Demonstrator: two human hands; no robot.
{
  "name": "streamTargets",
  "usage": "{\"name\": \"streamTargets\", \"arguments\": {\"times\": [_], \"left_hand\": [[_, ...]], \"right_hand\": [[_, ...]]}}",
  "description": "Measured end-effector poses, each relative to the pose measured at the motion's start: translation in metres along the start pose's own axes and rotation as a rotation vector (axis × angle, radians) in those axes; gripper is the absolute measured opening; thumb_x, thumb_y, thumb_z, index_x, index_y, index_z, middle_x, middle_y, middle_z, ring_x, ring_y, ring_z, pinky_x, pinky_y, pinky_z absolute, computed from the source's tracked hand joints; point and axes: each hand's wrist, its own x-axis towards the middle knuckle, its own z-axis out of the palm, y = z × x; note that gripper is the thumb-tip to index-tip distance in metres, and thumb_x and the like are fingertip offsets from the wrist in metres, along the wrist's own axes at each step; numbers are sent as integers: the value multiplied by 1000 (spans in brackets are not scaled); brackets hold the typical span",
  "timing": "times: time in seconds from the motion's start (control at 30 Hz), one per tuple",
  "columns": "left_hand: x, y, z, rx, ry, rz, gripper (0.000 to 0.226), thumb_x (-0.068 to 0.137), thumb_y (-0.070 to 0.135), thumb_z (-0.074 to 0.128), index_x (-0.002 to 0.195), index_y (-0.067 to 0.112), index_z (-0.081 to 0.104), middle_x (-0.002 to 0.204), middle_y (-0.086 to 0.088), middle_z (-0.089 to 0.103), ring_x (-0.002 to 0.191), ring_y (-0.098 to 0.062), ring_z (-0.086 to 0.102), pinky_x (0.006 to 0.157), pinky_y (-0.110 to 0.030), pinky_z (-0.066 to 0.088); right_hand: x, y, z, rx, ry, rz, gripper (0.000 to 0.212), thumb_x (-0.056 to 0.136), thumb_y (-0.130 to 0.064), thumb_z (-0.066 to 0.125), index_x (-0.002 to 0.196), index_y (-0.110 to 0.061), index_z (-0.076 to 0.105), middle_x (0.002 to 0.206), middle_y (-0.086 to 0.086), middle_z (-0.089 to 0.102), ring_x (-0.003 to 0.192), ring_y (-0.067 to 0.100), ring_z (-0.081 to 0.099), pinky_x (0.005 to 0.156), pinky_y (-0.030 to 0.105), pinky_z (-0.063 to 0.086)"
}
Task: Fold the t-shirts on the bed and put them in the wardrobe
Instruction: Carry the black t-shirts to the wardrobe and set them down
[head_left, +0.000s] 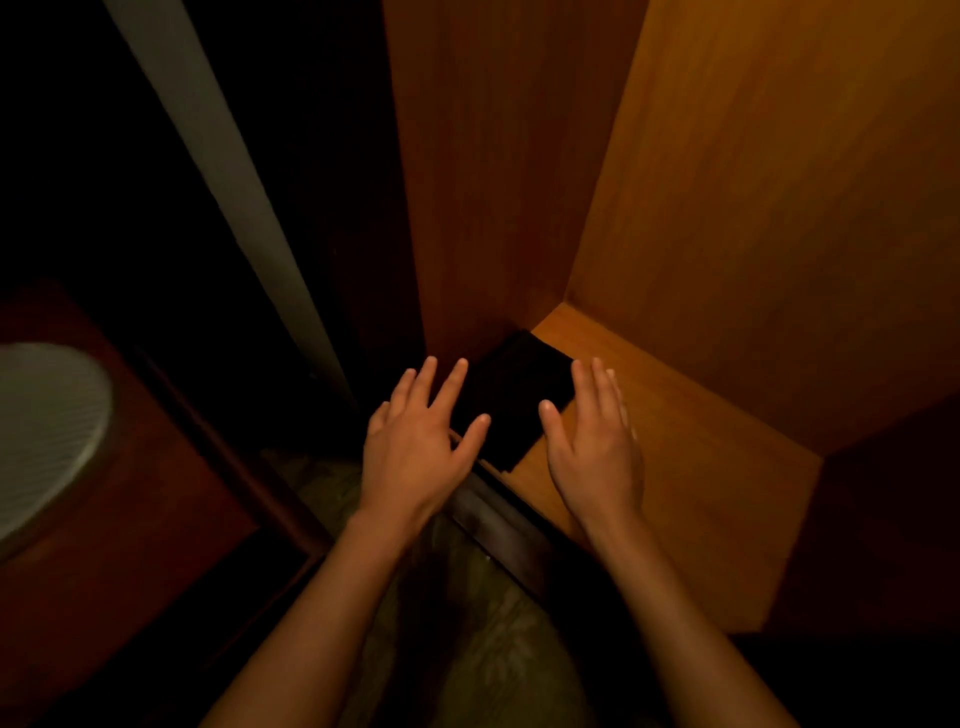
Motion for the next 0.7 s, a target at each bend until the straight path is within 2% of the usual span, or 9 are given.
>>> {"name": "streamTargets", "arguments": {"times": [0.13,0.27,0.4,0.5,0.57,0.63,0.7], "left_hand": [[-54,27,-119,145,-7,-83,80,84,74,16,155,37,19,161,-5,24,149,-26,20,112,-50,30],[-110,55,-241,210,21,-126,79,84,73,23,153,35,28,158,-9,32,146,-30,27,111,-54,32],[-173,86,-360,167,29,-247,85,79,78,18,152,36,29,160,-7,27,149,-27,21,114,-57,24],[-229,108,-442,120,47,-326,89,75,81,12,154,41,17,164,-3,14,152,-23,6,118,-53,11],[-268,121,-494,123,78,-384,92,73,85,7,154,42,10,165,-1,8,152,-22,0,119,-53,4],[-313,135,-538,156,112,-432,99,70,89,-1,155,39,10,165,-2,6,152,-24,-1,120,-52,1],[-355,148,-576,155,199,-473,94,75,85,4,156,37,16,164,-3,12,152,-26,3,121,-53,4]], "right_hand": [[-26,-66,-109,-108,-45,-116,64,99,-56,31,154,-22,27,162,1,21,150,16,11,118,35,10],[-50,-137,-218,-202,-73,-257,70,96,-62,23,151,-19,36,159,5,29,150,19,16,119,37,13],[-79,-213,-317,-207,-127,-402,75,95,-67,19,149,-20,39,158,6,32,149,20,18,119,42,17],[-110,-271,-382,-174,-162,-502,74,95,-69,21,147,-21,42,157,6,34,149,21,20,118,40,13],[-133,-308,-419,-114,-169,-564,72,96,-67,23,145,-19,46,155,8,37,147,24,24,118,41,16],[-160,-341,-450,-91,-182,-655,71,97,-64,23,144,-17,47,154,10,38,146,27,27,117,46,22],[-187,-367,-477,-30,-221,-727,73,97,-65,21,147,-17,43,156,10,34,147,27,23,118,47,20]]}}
